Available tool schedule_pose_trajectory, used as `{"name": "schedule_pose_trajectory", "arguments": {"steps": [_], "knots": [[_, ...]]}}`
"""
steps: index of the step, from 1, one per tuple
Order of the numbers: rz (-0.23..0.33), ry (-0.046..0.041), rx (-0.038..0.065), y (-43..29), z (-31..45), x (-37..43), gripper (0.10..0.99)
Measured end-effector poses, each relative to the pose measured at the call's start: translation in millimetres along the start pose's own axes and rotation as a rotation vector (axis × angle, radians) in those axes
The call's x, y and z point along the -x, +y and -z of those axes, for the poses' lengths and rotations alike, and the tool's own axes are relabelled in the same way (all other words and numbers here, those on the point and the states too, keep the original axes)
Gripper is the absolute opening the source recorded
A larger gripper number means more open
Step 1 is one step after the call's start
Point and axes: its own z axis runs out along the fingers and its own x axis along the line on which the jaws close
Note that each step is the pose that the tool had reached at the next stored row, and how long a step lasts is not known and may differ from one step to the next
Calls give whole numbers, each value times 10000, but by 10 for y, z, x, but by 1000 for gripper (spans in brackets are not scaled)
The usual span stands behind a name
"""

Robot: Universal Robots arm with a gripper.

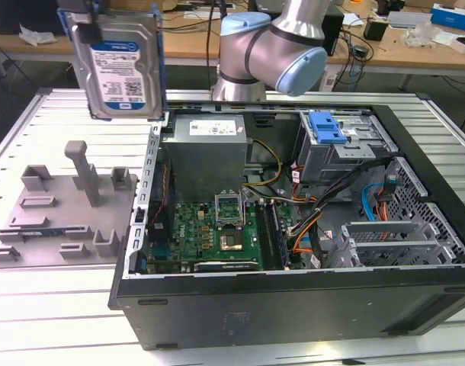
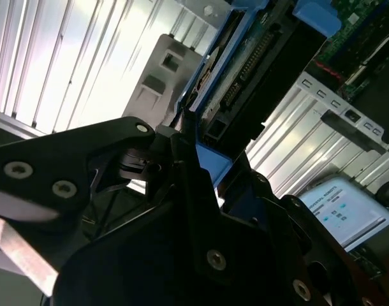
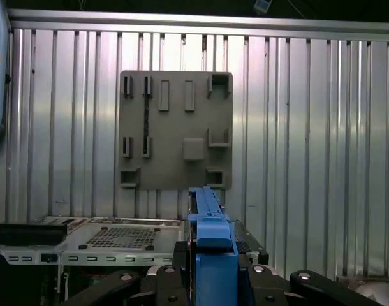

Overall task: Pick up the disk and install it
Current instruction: 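Pick up the disk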

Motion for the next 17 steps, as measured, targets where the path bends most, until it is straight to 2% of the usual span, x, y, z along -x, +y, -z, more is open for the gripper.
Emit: {"name": "schedule_pose_trajectory", "arguments": {"steps": [11, 15, 16, 17], "knots": [[2, 0, -1, -659, 13, -149, 369], [0, 1, 1, -836, 17, -213, 369], [2, 0, -1, -926, 18, -252, 369], [0, 0, 0, -965, 19, -270, 369]]}}
